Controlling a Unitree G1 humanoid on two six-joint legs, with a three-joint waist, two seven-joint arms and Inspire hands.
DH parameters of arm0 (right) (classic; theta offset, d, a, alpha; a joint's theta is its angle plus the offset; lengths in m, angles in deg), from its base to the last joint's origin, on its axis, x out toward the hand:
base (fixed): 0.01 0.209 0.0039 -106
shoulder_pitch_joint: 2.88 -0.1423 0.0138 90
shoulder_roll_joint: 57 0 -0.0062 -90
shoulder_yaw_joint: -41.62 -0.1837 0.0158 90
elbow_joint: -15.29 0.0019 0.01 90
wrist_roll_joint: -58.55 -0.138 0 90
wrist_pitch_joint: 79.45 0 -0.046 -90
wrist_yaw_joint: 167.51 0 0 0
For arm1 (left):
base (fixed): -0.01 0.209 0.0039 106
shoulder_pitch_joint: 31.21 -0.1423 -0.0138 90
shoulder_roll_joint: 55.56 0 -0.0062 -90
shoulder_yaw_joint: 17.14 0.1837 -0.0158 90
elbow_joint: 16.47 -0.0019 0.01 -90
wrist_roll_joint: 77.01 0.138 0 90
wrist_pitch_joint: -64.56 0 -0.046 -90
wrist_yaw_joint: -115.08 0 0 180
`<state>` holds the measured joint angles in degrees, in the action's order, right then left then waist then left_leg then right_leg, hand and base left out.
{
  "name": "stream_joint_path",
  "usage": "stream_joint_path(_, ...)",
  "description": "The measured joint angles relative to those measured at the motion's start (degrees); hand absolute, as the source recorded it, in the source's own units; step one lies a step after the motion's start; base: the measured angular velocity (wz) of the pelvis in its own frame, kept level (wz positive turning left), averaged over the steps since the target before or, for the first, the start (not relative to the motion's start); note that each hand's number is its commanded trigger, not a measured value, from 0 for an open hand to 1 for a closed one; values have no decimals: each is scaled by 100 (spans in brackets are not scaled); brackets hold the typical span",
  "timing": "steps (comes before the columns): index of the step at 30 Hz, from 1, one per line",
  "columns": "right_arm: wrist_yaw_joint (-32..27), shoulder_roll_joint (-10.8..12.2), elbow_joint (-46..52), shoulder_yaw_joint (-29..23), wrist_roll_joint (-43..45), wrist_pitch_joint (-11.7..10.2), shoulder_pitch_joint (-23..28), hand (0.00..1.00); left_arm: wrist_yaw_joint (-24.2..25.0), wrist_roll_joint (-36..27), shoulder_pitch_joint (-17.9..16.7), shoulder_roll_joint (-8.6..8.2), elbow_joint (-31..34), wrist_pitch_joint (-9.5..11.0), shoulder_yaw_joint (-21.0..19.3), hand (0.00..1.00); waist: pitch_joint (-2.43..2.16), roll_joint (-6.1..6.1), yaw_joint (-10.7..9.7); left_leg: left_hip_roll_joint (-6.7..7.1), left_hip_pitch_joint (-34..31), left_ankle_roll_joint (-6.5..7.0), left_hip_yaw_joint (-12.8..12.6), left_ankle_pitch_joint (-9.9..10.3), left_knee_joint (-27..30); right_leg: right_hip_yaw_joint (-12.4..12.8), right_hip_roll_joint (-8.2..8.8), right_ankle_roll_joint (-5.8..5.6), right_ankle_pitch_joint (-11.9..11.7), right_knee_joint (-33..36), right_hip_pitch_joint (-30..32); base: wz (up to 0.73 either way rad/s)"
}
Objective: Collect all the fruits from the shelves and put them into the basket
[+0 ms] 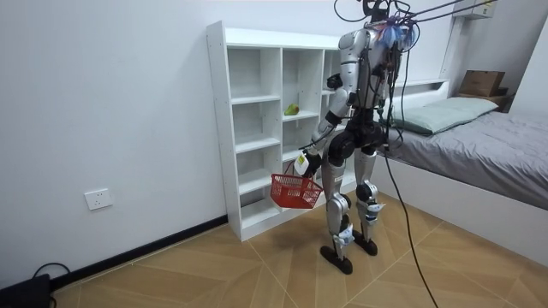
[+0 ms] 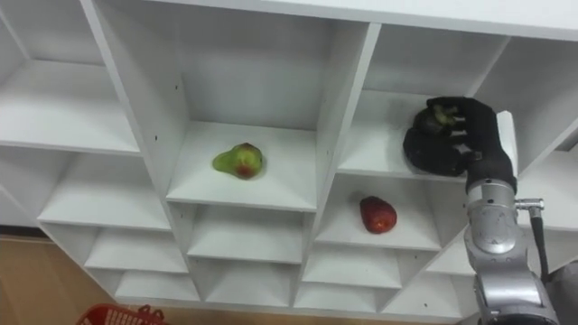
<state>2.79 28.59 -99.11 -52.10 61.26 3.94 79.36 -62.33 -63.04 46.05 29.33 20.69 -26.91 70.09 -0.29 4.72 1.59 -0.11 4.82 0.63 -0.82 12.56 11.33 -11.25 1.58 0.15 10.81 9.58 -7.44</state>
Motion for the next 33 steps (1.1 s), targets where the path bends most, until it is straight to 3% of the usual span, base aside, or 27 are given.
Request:
stream_joint_path(7, 48, 2, 16, 18, 0, -36, 0, 100, -120, -38, 12, -20, 0, 4, 90, 100, 51, -74, 7, 0, -2, 0, 23, 0, -10, -2, -1, 0, 0, -4, 3, 0)
stream_joint_path(15, 35, 3, 63, 33, 30, -35, 15, 100, -202, -48, 46, -43, 0, 6, 93, 100, 39, -67, 17, 2, -22, 0, 18, 0, -44, -17, -2, 0, 0, 3, 30, 0)
stream_joint_path(18, 41, 15, 144, 32, 112, -38, 62, 100, -194, -49, 47, -45, -1, 12, 92, 100, 5, -63, 24, 0, -18, -2, 14, -1, -35, -13, -4, 0, 0, 4, 36, 0)
stream_joint_path(20, 42, 62, 401, 28, 111, -17, 216, 100, -195, -77, 47, -62, -1, 37, 89, 100, -8, -75, 24, 3, -15, -3, 13, -2, -3, -5, -2, 0, 0, 3, 25, 0)
stream_joint_path(26, 257, 73, 1244, 164, -51, 40, 707, 100, -224, -84, 62, -81, 0, 77, 89, 100, 9, -149, 7, -5, -4, -4, -13, -4, -9, 9, -3, 0, 0, 0, 35, -1)
stream_joint_path(33, 744, 193, 2027, 248, -97, 74, 1260, 100, -314, -80, 53, -71, 70, 152, 63, 100, 9, -138, 8, -11, -4, -4, -57, -4, -2, 41, 1, 0, 0, 19, 48, -1)
